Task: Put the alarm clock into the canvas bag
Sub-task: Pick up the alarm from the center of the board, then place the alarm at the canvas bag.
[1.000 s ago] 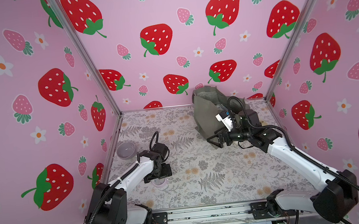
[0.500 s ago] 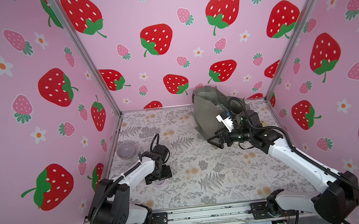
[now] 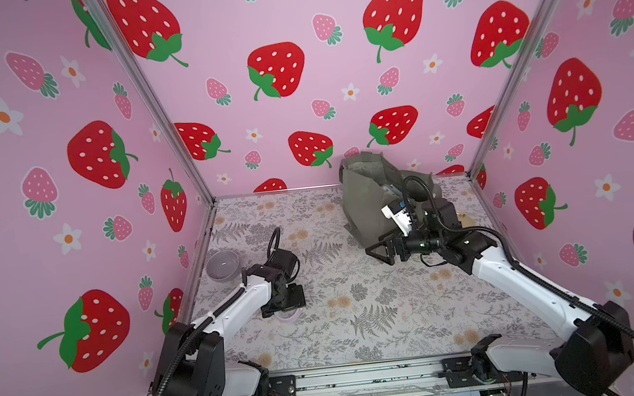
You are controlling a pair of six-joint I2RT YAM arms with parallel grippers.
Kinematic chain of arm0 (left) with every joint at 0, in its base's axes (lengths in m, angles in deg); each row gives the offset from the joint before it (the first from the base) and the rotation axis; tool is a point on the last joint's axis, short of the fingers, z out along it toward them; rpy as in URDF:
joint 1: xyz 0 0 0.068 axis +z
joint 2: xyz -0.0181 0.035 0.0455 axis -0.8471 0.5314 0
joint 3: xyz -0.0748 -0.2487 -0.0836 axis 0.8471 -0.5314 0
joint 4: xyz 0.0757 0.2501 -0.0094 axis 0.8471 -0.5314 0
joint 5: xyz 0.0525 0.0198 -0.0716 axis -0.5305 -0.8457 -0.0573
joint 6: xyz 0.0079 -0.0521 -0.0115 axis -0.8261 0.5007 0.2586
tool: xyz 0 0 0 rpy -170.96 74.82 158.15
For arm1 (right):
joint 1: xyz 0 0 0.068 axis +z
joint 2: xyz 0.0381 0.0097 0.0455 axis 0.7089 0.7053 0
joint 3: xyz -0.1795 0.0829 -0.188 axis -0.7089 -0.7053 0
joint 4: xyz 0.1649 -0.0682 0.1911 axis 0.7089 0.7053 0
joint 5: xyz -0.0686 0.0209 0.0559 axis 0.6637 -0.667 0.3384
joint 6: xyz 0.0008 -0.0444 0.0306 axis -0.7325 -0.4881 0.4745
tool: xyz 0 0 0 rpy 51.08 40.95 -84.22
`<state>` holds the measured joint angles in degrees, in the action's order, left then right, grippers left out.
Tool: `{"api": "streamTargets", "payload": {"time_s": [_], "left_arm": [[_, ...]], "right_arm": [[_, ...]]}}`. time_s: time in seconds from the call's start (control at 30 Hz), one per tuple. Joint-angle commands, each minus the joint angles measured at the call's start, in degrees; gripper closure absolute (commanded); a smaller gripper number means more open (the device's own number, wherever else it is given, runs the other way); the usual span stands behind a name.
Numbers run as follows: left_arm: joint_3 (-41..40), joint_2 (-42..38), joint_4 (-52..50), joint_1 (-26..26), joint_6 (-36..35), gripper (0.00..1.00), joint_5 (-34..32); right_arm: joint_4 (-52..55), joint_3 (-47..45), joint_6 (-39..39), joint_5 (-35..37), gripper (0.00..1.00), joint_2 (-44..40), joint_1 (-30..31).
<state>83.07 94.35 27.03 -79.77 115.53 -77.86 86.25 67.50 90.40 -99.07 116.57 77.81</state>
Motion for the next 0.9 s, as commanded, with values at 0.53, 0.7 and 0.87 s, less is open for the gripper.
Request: {"api": "streamTargets", "payload": {"time_s": [0.53,0.7,0.87], "left_arm": [[14.0,-0.9,39.7,-19.0,-27.7,0.39,-10.1],[11.7,-3.1,46.3,-20.9,-37.9,0.39,-1.1],[10.5,-3.6,48.6,-24.2,-45.3,0.39,2.8]], "right_arm": [[-7.2,-1.4,13.4,2.0,0.00,-6.1,-0.7],[-3.9,1.9,12.0,0.7,0.03,-6.9,-2.0],[-2.9,3.7,10.2,-0.4,0.17,-7.2,-2.0]]}}
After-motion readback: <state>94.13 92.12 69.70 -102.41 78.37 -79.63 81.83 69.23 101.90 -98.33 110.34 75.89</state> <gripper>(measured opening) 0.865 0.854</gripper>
